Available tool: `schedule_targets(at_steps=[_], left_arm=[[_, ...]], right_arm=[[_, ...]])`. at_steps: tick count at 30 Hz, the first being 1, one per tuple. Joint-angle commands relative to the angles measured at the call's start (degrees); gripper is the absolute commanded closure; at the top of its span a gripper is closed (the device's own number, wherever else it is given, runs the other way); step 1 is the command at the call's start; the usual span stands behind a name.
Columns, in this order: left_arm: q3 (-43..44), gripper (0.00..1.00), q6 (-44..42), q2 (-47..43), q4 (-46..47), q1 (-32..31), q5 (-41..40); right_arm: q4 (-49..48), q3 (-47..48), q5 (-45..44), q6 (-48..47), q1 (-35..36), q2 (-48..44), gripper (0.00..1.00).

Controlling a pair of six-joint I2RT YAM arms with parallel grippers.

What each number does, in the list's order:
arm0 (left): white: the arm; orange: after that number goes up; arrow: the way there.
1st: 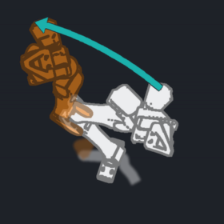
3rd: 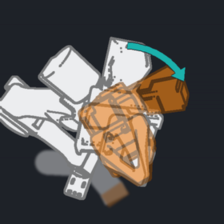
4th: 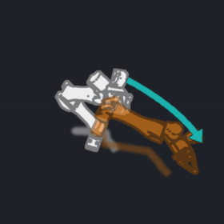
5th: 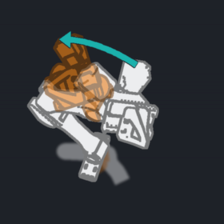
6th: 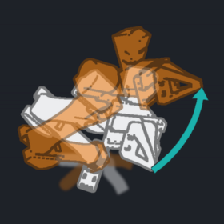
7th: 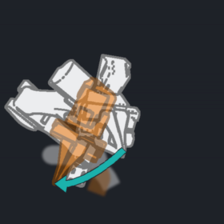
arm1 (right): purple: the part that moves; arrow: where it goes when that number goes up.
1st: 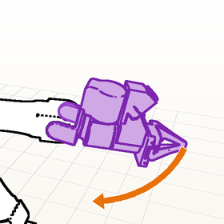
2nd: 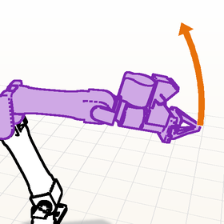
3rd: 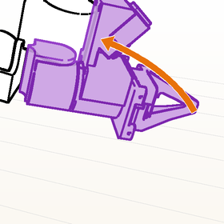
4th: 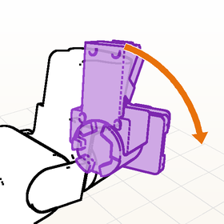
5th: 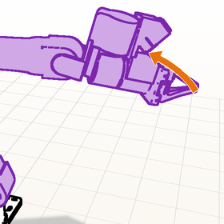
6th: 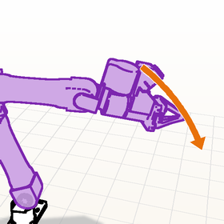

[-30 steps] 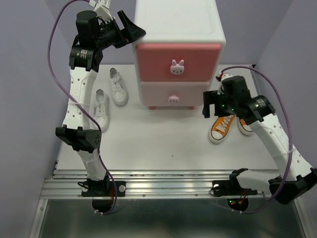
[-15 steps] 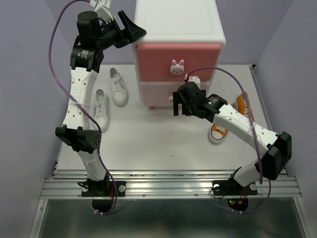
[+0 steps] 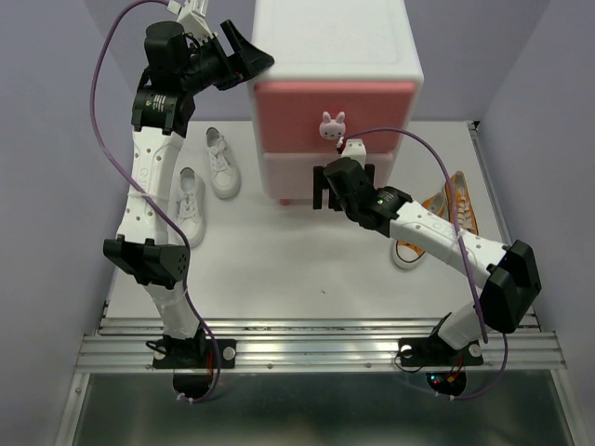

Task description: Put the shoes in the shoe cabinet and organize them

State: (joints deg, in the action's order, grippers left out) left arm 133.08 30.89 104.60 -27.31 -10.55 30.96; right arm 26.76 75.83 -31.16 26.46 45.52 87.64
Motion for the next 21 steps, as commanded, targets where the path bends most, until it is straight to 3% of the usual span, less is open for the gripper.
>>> schedule_targets(at_steps=[1, 5, 18, 21], left_arm=[[-3.26, 0.13, -4.70, 1.40, -10.13, -0.70, -2.04], [-3.70, 0.12, -4.53, 0.87, -10.13, -0.88, -3.27], [-4.76, 0.12, -3.65, 1.05, -9.17, -1.58, -4.59], [-4.84, 0.12, -3.91, 1.05, -9.25, -1.58, -3.98]], right_arm=[[-9.97, -1.12, -3.29, -2.46, 0.45, 0.34, 0.00], [-16.90, -2.71, -5.93, -4.83, 0.45, 1.39, 0.00], [-20.35, -0.25, -11.29, -3.43, 0.45, 8.16, 0.00], [-20.78, -0.33, -12.61, -2.20, 0.45, 8.87, 0.05]])
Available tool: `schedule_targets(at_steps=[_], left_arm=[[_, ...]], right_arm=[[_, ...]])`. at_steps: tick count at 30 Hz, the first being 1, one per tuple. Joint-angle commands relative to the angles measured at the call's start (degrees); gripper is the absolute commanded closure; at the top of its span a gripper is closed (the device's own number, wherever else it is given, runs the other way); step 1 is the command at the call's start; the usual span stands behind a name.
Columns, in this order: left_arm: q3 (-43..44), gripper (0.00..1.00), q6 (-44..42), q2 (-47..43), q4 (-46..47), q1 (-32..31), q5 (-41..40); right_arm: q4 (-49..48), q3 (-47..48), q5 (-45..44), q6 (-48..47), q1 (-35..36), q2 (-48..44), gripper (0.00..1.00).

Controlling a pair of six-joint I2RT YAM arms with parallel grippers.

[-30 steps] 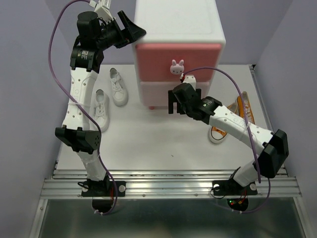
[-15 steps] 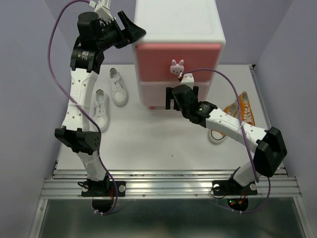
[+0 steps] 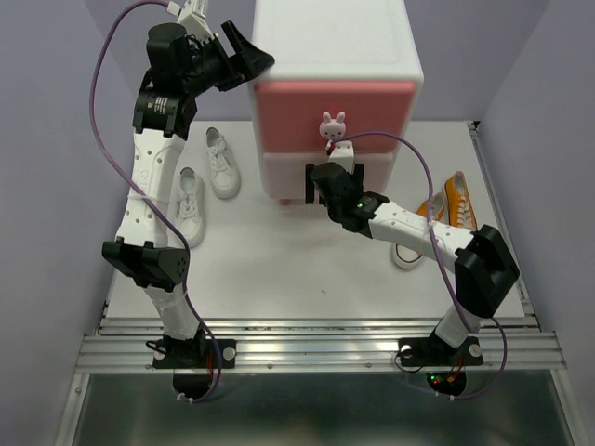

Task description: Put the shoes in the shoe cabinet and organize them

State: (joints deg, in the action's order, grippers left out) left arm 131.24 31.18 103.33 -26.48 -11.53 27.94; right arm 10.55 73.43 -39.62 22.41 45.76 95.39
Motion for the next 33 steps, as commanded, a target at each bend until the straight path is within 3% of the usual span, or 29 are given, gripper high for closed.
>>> schedule_targets(at_steps=[1, 3, 6, 10, 14, 19, 25, 33], left_arm=[[-3.09, 0.12, -4.20, 2.32, -10.00, -0.60, -1.05], [-3.10, 0.12, -4.20, 2.32, -10.17, -0.60, -1.31], [-3.10, 0.12, -4.11, 2.14, -10.00, -0.69, -1.66], [-3.10, 0.12, -3.85, 2.14, -10.00, -0.69, -2.37], [-3.36, 0.12, -3.23, 1.88, -9.21, -0.78, -4.29], [-5.73, 0.12, -2.62, 1.18, -7.36, -1.48, -7.99], [-13.89, 0.12, -0.51, -1.90, -2.10, -3.58, -15.10], [-28.56, 0.12, 3.35, -8.31, 5.29, -4.56, -23.63]], right_arm=[[-5.27, 1.98, -4.07, 1.67, 0.21, 1.37, 0.07], [-5.71, 2.94, -4.59, 0.70, 0.21, 2.16, 0.17], [-5.62, 4.09, -4.94, 0.09, 0.21, 2.87, 0.54], [-5.01, 3.13, -1.70, -0.09, 0.82, 1.56, 0.75], [-3.69, -0.99, 0.76, 0.70, 3.27, -1.86, 0.83], [0.96, -7.41, 0.86, 6.23, 9.25, -8.11, 0.84], [12.03, -11.64, -1.86, 18.53, 19.71, -13.83, 0.85], [26.70, -11.29, -5.82, 38.02, 31.66, -14.36, 0.85]])
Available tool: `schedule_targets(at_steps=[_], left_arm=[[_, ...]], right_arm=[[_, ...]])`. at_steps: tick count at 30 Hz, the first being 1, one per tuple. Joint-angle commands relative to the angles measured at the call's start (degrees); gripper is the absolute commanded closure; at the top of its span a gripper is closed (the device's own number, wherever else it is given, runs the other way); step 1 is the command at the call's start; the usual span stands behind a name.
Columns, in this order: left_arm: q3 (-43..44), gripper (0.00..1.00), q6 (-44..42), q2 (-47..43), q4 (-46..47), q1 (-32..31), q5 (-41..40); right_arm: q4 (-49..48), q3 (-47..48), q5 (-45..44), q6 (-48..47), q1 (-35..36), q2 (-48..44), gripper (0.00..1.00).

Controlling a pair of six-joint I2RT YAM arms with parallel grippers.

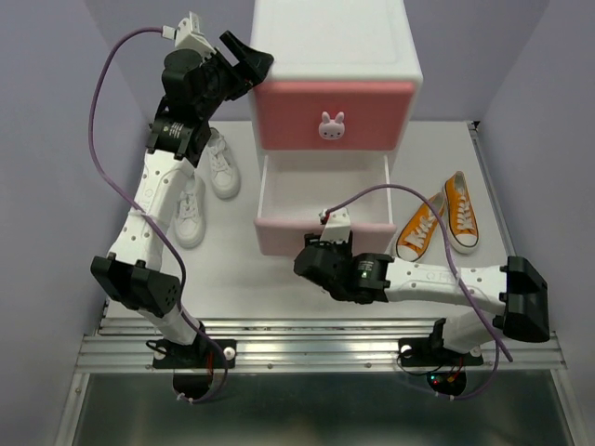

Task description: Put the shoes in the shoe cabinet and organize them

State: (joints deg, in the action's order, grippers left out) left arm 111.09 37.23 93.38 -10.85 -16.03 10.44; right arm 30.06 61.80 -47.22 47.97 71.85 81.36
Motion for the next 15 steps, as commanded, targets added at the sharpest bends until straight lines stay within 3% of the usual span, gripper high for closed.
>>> schedule_targets(at_steps=[1, 8, 15], left_arm=[[-9.48, 0.12, -2.43, 1.10, -9.11, -0.23, -6.91], [-11.43, 0.12, -2.78, 1.44, -7.87, -0.76, -8.41], [-8.61, 0.12, -4.45, 3.82, -8.75, -0.67, -9.29]], right_arm=[[8.16, 0.51, 1.52, 14.16, 7.84, 0.37, 0.85], [13.52, -0.18, 0.20, 24.53, 13.13, 2.05, 0.88], [10.02, -4.14, 1.25, 23.59, 15.50, -2.51, 0.90]])
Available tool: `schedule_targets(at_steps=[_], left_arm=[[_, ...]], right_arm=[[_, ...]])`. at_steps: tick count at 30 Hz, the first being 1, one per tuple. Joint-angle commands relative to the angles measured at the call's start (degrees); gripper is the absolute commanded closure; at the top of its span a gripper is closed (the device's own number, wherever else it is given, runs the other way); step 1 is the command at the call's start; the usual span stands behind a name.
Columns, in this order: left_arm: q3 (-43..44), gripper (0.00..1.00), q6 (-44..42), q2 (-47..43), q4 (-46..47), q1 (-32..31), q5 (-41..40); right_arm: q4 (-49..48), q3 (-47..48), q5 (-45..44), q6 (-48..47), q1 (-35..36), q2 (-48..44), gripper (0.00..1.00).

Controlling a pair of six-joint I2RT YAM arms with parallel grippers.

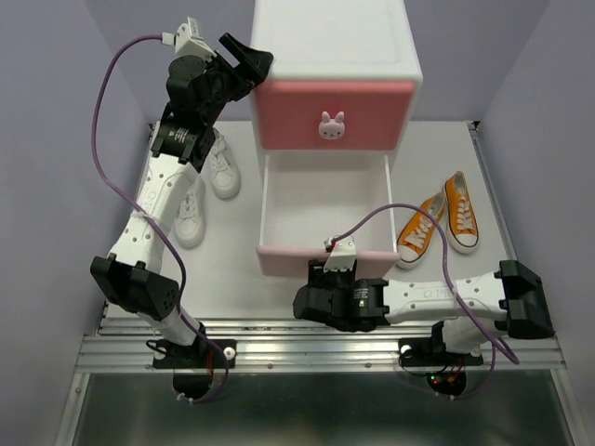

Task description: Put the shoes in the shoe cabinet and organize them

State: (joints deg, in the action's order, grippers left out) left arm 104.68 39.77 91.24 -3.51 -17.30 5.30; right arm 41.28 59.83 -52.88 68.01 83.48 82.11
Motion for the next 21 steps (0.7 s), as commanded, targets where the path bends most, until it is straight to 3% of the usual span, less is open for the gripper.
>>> schedule_targets(at_steps=[1, 9, 12, 13, 15, 17, 21], left_arm=[[-1.94, 0.12, -6.90, 6.31, -16.09, 0.60, -4.07], [-0.62, 0.12, -6.98, 8.08, -16.18, 0.51, -3.89], [0.69, 0.12, -8.03, 8.25, -16.88, 0.51, -4.51], [0.96, 0.12, -8.21, 8.42, -17.58, 0.60, -4.68], [1.40, 0.12, -8.39, 8.51, -17.94, 0.51, -4.69], [1.58, 0.12, -8.13, 8.51, -18.55, 0.60, -4.69], [1.40, 0.12, -7.95, 8.16, -18.82, 0.51, -4.69]], right_arm=[[-1.37, -2.61, 7.26, 3.54, 4.49, -3.70, 0.90], [-2.69, -5.87, 9.03, 2.14, 5.11, -7.40, 0.87], [-2.61, -5.43, 8.24, -0.33, 5.11, -8.27, 0.63], [-2.69, -5.26, 8.23, -0.68, 5.11, -8.45, 0.36], [-3.74, -5.25, 9.11, -2.35, 5.11, -8.98, 0.23], [-4.10, -4.73, 10.43, -2.97, 5.11, -9.42, 0.00], [-1.82, -2.36, 11.13, -3.32, 5.11, -8.98, 0.00]])
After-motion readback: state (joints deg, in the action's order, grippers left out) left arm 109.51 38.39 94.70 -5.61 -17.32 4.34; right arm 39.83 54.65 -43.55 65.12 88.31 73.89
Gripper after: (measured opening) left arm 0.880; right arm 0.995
